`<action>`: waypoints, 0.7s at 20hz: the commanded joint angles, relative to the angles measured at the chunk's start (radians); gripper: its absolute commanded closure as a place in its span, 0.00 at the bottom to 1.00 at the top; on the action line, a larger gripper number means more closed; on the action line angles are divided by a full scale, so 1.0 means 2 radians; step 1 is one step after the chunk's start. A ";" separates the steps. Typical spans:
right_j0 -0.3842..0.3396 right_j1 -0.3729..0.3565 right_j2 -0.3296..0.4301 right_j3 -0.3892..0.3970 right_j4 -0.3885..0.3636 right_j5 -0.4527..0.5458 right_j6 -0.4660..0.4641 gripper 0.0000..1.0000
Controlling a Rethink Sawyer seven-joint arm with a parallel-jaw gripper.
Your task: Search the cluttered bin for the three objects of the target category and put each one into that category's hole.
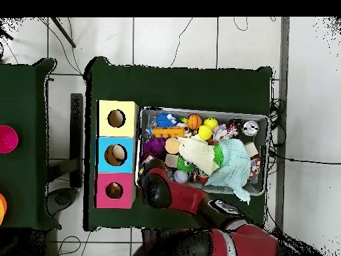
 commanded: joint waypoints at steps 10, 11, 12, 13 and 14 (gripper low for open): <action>0.160 0.005 -0.172 -0.052 0.139 -0.218 0.035 1.00; 0.163 0.005 -0.175 -0.051 0.142 -0.216 0.037 1.00; 0.165 0.006 -0.177 -0.053 0.143 -0.214 0.040 1.00; 0.165 0.006 -0.179 -0.053 0.139 -0.213 0.044 1.00; 0.165 0.007 -0.180 -0.055 0.136 -0.209 0.047 1.00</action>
